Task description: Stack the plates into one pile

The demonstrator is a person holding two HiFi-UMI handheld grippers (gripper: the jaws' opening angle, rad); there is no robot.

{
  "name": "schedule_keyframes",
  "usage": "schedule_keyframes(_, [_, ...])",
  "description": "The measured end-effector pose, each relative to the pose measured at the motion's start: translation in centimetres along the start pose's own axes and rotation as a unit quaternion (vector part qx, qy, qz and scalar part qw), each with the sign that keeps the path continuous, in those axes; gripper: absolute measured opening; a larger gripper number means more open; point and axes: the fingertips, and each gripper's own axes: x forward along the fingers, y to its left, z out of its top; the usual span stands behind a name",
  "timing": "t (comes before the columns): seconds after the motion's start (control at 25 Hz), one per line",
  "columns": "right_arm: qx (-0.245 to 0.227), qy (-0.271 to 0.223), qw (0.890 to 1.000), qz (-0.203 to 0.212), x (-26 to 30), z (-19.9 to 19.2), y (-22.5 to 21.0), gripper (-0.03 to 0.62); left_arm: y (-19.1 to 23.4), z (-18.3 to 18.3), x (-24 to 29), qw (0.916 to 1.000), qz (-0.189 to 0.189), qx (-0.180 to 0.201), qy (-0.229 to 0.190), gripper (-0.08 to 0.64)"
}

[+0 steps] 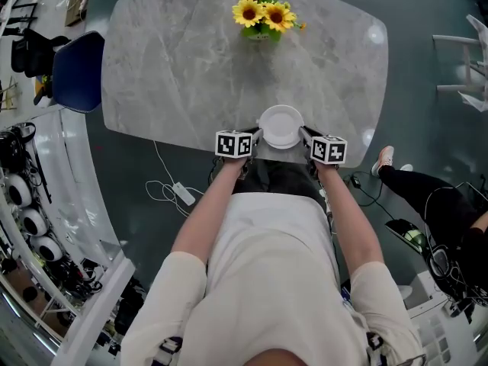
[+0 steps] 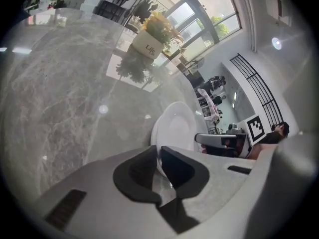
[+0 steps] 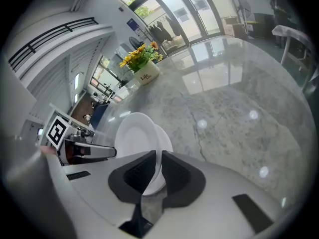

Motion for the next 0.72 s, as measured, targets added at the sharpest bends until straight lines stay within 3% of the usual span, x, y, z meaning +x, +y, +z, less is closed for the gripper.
schedule_keyframes(0.24, [-0.053,0.013,0.998,-0.026,-0.3,-0.4,-0.6,0.055,0.1,-1.6,1.1,0.9996,0.015,0.014,0.02,0.045])
schedule_keyframes(0.64, [-0.119,0.028,0.991,-0.061,-0.1,-0.6,-1.3,0.071,-0.1,-2.2,1.6,0.9946,0.055,0.08,0.036,0.071])
schedule_keyframes(0.72, [-0.127,0.024,0.99,-0.064,-0.2,-0.4,-1.3,0.113,-0.2,-2.0,1.5,0.9931,0.067,0.09,0.032,0.158])
